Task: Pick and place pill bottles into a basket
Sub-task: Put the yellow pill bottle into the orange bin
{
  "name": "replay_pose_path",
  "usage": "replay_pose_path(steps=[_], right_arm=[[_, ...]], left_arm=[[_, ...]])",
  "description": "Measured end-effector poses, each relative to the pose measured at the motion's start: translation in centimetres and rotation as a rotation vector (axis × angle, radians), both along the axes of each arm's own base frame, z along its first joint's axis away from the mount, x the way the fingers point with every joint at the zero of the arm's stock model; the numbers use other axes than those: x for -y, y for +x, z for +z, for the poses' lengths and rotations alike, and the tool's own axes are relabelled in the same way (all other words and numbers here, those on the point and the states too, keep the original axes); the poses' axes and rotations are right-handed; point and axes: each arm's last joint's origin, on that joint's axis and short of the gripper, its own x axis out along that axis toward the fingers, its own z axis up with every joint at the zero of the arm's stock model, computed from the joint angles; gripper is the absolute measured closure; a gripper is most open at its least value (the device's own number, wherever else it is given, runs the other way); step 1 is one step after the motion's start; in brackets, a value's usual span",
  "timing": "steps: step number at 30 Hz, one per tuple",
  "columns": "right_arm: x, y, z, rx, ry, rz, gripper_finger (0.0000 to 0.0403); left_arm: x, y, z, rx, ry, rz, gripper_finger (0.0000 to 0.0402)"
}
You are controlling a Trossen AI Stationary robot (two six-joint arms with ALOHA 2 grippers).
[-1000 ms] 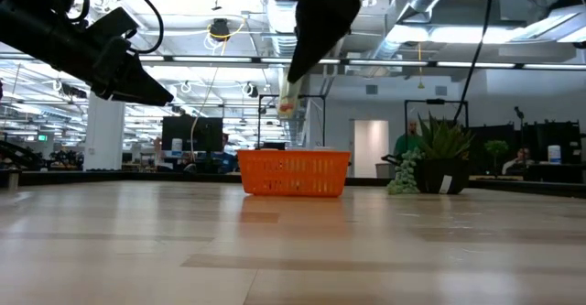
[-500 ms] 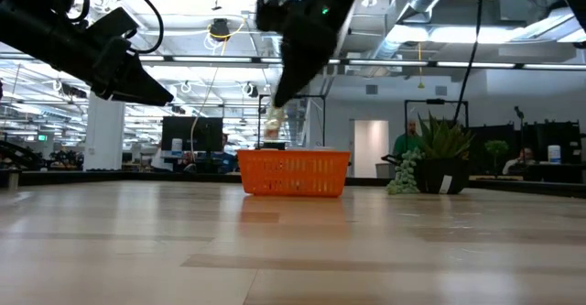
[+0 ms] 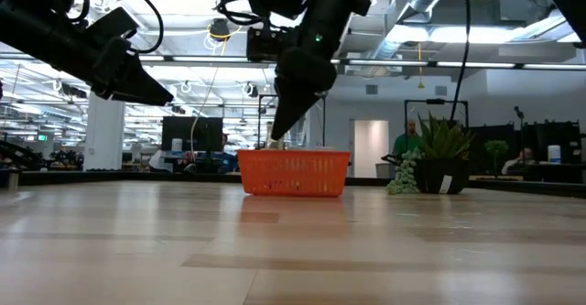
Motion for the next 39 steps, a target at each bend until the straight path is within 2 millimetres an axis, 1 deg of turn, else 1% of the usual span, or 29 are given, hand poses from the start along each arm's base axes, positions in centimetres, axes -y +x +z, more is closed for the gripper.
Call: replay_pose_path(steps=[7, 26, 31, 39], right_arm=[[0.2, 0.4, 0.2, 0.038, 0.000, 0.009, 0.0284], [1.1, 0.4, 0.2, 0.052, 0.008, 0.002, 0.0284], [1.1, 0.3, -0.3, 0.047, 0.009, 0.001, 0.0284], [1.1, 0.3, -0.3, 0.044, 0.009, 0.001, 0.0284]], left_arm=[[0.0, 0.0, 0.0, 0.000, 0.004, 0.008, 0.0125], [0.0, 0.0, 0.0, 0.001, 0.007, 0.016, 0.0125], [0.0, 0.0, 0.0, 0.001, 0.007, 0.015, 0.0125], [0.0, 0.0, 0.0, 0.002, 0.007, 0.016, 0.0125]])
